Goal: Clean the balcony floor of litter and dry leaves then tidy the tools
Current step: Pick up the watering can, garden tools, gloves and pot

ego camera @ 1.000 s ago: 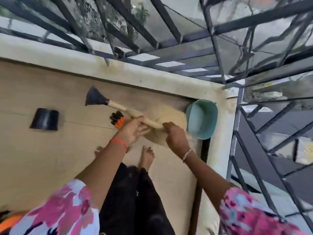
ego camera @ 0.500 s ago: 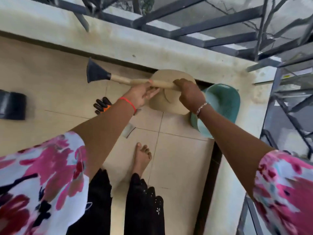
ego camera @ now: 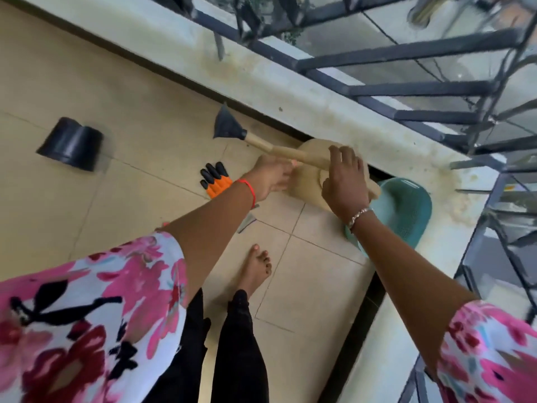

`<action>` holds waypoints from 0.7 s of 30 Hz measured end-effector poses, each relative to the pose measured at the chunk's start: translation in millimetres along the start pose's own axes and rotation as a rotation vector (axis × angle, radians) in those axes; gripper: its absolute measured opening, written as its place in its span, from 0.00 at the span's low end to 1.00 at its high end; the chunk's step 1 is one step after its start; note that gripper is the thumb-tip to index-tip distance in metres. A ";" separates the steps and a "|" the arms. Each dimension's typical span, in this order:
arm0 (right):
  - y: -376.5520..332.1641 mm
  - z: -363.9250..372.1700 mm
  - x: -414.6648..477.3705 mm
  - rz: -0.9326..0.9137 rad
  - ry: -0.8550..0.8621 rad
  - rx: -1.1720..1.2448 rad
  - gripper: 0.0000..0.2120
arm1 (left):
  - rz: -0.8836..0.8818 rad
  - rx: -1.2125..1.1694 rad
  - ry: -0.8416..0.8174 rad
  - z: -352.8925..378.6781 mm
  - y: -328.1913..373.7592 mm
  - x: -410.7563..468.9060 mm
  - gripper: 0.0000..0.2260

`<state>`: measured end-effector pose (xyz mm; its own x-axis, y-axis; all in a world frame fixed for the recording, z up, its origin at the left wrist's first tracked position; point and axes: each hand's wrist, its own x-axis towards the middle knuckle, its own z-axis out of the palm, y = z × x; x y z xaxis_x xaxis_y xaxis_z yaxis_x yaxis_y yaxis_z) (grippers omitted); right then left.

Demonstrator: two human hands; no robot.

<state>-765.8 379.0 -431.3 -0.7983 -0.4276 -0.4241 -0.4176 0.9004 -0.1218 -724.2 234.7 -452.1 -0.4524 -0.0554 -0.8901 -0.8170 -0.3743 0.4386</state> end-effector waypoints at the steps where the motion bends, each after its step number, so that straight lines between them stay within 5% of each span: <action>1: -16.5 -2.6 -3.3 -0.036 -0.005 -0.003 0.29 | 0.010 0.054 0.022 -13.5 -4.5 -5.7 0.03; 7: -129.2 -17.0 -23.9 -0.298 -0.118 -0.106 0.24 | 0.068 0.410 0.131 -116.9 -38.3 -63.8 0.11; 21: -388.4 57.2 -159.3 -0.889 -0.314 -0.367 0.26 | 0.013 0.067 0.636 -343.7 -295.7 -244.2 0.09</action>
<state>-451.6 102.0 -367.8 -0.0053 -0.8434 -0.5373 -0.9552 0.1632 -0.2467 -249.2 40.8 -407.0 -0.1784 -0.6061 -0.7751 -0.8430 -0.3122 0.4381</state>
